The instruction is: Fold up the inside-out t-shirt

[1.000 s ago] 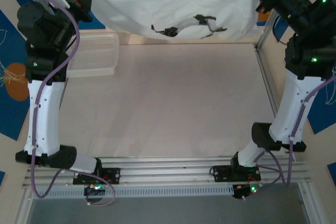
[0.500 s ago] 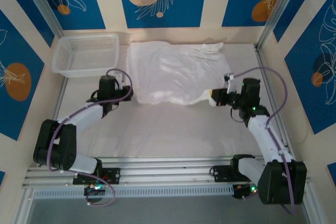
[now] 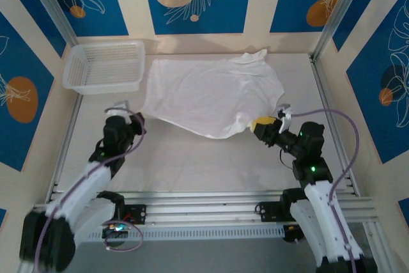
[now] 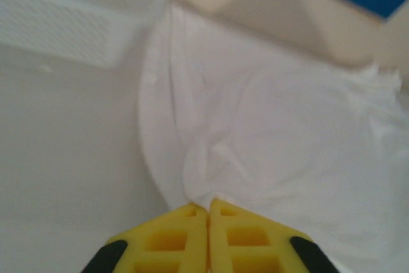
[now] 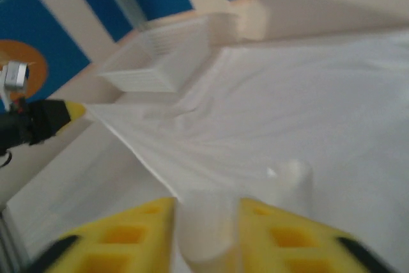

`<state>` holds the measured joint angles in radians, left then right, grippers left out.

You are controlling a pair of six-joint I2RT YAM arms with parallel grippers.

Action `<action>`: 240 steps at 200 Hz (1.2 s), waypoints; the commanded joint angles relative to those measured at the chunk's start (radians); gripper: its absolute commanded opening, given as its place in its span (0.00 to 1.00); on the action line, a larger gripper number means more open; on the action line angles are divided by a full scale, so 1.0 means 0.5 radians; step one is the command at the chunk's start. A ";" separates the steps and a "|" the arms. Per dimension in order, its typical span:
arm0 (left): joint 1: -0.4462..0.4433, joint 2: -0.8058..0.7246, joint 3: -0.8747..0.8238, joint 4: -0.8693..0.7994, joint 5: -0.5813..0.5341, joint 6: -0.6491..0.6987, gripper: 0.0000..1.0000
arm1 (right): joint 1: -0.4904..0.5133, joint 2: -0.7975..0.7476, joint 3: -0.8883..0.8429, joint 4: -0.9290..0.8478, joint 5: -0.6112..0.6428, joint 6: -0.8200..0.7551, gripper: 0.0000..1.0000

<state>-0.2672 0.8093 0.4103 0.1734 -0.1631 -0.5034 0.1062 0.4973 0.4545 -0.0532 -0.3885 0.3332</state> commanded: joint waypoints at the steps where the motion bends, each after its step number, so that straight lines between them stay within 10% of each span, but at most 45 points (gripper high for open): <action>1: -0.010 -0.435 -0.175 -0.168 -0.320 -0.013 0.42 | 0.097 -0.232 -0.028 -0.062 0.089 0.261 0.55; 19: -0.009 -0.656 -0.235 -0.092 -0.208 0.000 0.58 | 0.050 -0.168 0.072 -0.072 0.203 0.402 0.58; 58: -0.099 -0.202 0.125 0.011 0.362 0.192 0.59 | -0.198 0.937 0.702 -0.941 0.260 0.430 0.55; 148: -1.690 1.468 1.322 -0.248 0.178 0.841 0.58 | -0.538 2.347 1.207 -0.749 0.629 0.511 0.58; 206: -1.752 2.078 1.711 -0.618 -0.155 0.548 0.74 | -0.501 2.805 1.631 -0.855 0.610 0.551 0.56; 240: -1.664 2.231 1.778 -0.653 -0.017 0.336 0.67 | -0.493 2.978 1.798 -0.968 0.705 0.536 0.25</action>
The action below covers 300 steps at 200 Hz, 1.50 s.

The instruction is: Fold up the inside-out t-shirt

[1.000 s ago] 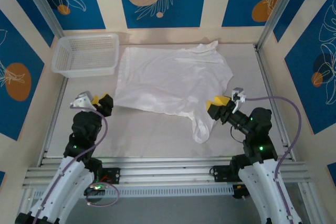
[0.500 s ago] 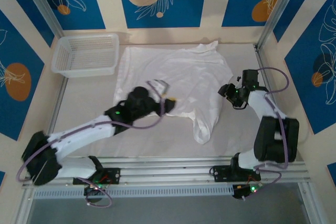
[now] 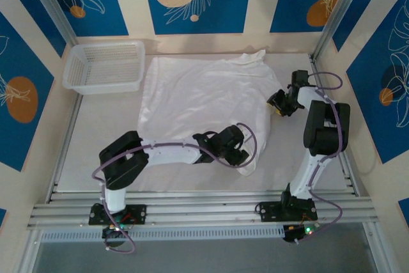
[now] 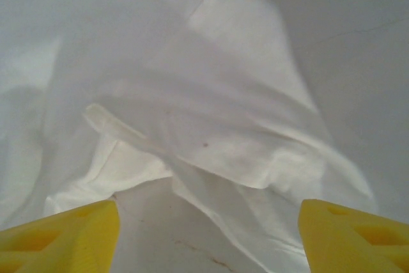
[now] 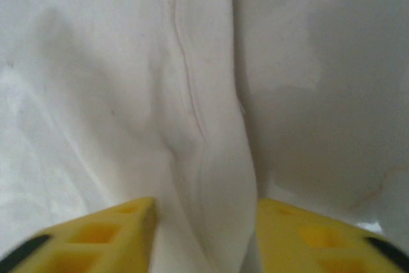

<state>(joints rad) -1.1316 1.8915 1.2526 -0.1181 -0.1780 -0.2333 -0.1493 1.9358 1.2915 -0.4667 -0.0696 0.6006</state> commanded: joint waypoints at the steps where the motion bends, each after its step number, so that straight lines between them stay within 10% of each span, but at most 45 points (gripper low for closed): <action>1: 0.069 0.070 0.093 -0.070 0.016 -0.214 0.66 | 0.019 0.104 0.130 -0.145 0.070 0.001 0.24; 24: 0.146 0.136 0.115 -0.121 0.006 -0.438 0.46 | 0.019 0.131 0.159 -0.174 0.116 -0.029 0.00; 55: 0.264 0.064 -0.042 0.010 0.117 -0.650 0.00 | 0.013 0.020 0.163 -0.187 0.205 -0.086 0.00; 105: 0.419 -0.132 -0.395 0.285 0.252 -0.817 0.00 | 0.011 -0.193 0.143 -0.185 0.369 -0.124 0.00; 118: 0.403 -0.156 -0.414 0.398 0.408 -0.770 0.00 | 0.011 -0.193 0.100 -0.168 0.377 -0.102 0.24; 154: 0.295 -0.121 -0.285 0.559 0.601 -0.956 0.46 | -0.002 -0.095 0.062 -0.152 0.216 -0.100 0.40; 183: 0.268 0.027 -0.154 0.507 0.516 -1.035 0.57 | 0.004 -0.061 0.065 -0.153 0.130 -0.109 0.43; 224: 0.278 0.191 0.015 0.422 0.489 -0.939 0.53 | 0.004 -0.054 0.065 -0.159 0.106 -0.130 0.46; 279: 0.308 0.246 0.118 0.298 0.419 -0.899 0.00 | -0.001 -0.034 0.056 -0.169 0.101 -0.148 0.50; 300: 0.341 0.147 0.001 0.332 0.405 -0.958 0.00 | -0.005 -0.005 0.065 -0.178 0.118 -0.160 0.49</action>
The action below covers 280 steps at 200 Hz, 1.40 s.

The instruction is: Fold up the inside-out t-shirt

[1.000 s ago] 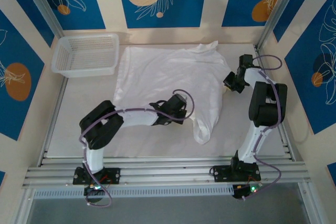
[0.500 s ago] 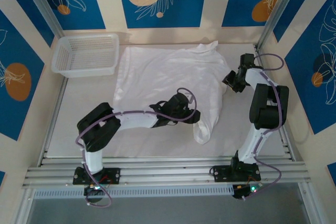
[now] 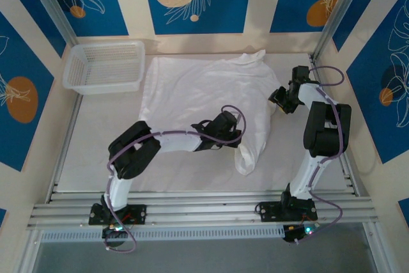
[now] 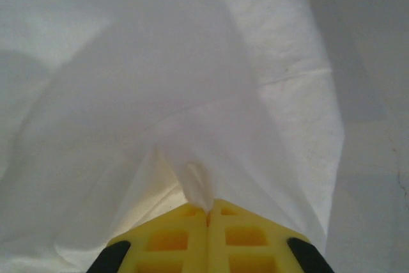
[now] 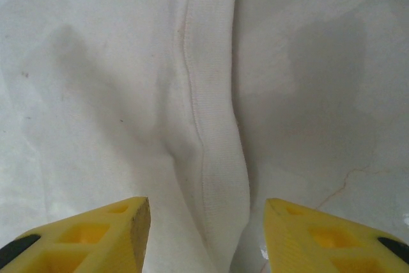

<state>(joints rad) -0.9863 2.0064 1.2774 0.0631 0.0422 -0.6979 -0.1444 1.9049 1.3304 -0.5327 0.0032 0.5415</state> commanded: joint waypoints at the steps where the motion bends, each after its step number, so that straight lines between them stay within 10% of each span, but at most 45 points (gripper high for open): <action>1: 0.053 -0.091 -0.057 -0.028 -0.037 -0.035 0.00 | -0.015 0.057 -0.013 -0.047 -0.029 -0.042 0.48; 73: 0.250 -0.284 -0.444 0.215 0.112 -0.529 0.00 | 0.055 0.263 0.163 -0.165 -0.010 -0.046 0.45; 105: 0.322 -0.341 -0.561 0.328 0.176 -0.629 0.00 | 0.056 0.246 0.153 -0.113 -0.007 -0.055 0.00; 210: 0.482 -0.474 -0.670 0.166 0.235 -0.499 0.00 | -0.027 -0.064 0.266 -0.286 0.491 -0.257 0.04; 230: 0.435 -0.451 -0.644 0.154 0.198 -0.446 0.09 | -0.028 0.049 0.337 -0.318 0.517 -0.281 0.10; 255: 0.409 -0.483 -0.639 0.199 0.259 -0.347 0.49 | -0.030 0.014 0.367 -0.370 0.476 -0.281 0.37; 280: 0.364 -0.629 -0.626 0.189 0.260 -0.088 0.57 | 0.018 -0.249 0.215 -0.325 0.506 -0.247 0.48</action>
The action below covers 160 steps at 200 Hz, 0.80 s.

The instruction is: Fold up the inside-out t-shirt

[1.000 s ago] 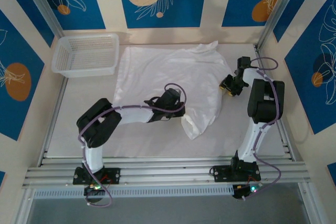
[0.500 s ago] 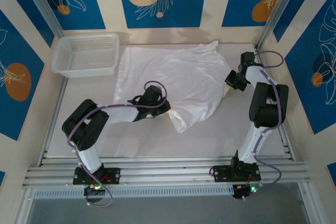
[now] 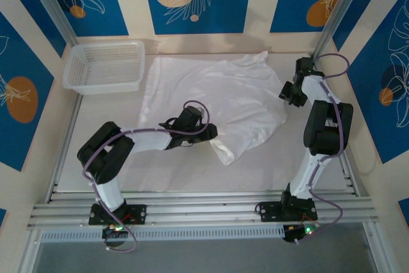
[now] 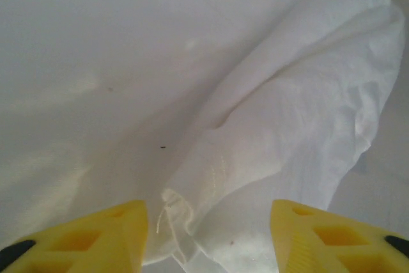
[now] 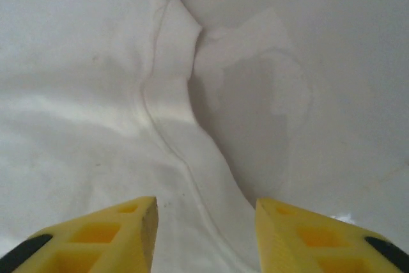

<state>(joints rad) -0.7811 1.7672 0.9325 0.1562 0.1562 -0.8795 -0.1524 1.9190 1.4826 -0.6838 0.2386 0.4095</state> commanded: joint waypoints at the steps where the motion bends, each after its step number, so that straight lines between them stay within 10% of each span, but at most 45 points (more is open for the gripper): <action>1: -0.047 -0.158 0.057 0.003 0.028 0.287 0.57 | 0.037 -0.290 -0.098 -0.020 0.032 0.018 0.48; 77: 0.074 -0.872 -0.092 -0.629 -1.046 0.700 0.56 | 1.240 -0.966 -1.139 0.602 -0.536 0.531 0.47; 122: 0.422 -0.860 -0.215 -0.772 -0.923 0.581 0.53 | 1.608 -0.536 -1.144 0.438 -0.301 0.695 0.36; 160: 0.557 -0.861 -0.319 -0.747 -0.880 0.452 0.53 | 1.664 -0.888 -1.525 0.324 -0.113 1.053 0.24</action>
<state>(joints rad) -0.5377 1.3315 0.8001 -0.1997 -0.2867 -0.6037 0.6689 1.5932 0.8295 -0.4282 0.0990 0.7815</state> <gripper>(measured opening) 0.529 0.246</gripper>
